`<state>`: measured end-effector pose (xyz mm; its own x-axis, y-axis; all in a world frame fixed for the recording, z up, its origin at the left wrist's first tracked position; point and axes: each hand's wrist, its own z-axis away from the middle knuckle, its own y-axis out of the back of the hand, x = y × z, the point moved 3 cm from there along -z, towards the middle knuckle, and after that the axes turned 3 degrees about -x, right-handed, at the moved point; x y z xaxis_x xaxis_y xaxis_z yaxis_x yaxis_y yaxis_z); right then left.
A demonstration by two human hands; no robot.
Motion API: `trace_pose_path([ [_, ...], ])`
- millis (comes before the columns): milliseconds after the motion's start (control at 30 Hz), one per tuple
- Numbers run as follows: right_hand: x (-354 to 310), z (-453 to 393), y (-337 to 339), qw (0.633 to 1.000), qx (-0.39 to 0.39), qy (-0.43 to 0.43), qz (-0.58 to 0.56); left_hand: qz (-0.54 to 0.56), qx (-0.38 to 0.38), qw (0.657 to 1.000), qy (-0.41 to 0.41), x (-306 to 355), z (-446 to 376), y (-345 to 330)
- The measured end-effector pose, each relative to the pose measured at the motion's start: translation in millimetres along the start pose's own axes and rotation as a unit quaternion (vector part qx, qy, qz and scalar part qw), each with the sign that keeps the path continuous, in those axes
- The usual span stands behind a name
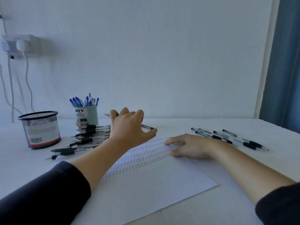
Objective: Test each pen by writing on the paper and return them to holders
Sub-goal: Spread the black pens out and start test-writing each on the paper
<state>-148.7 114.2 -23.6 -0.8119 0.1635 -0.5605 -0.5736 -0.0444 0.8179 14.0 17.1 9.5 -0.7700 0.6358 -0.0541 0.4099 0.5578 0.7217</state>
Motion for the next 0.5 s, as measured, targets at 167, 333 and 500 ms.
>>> trace_pose_path([
  [167,0.2,1.6,0.3,1.0,0.0,-0.004,0.002,0.014,-0.018,1.0,-0.007,-1.0,0.1,3.6],
  [333,0.0,1.4,-0.3,1.0,-0.001,-0.003,0.0,0.042,-0.022,0.999,0.007,-1.9,0.4,3.0],
  [500,-0.9,5.9,2.6,1.0,-0.008,0.0,-0.014,0.087,-0.052,0.994,-0.029,-0.7,-0.6,-3.7],
])
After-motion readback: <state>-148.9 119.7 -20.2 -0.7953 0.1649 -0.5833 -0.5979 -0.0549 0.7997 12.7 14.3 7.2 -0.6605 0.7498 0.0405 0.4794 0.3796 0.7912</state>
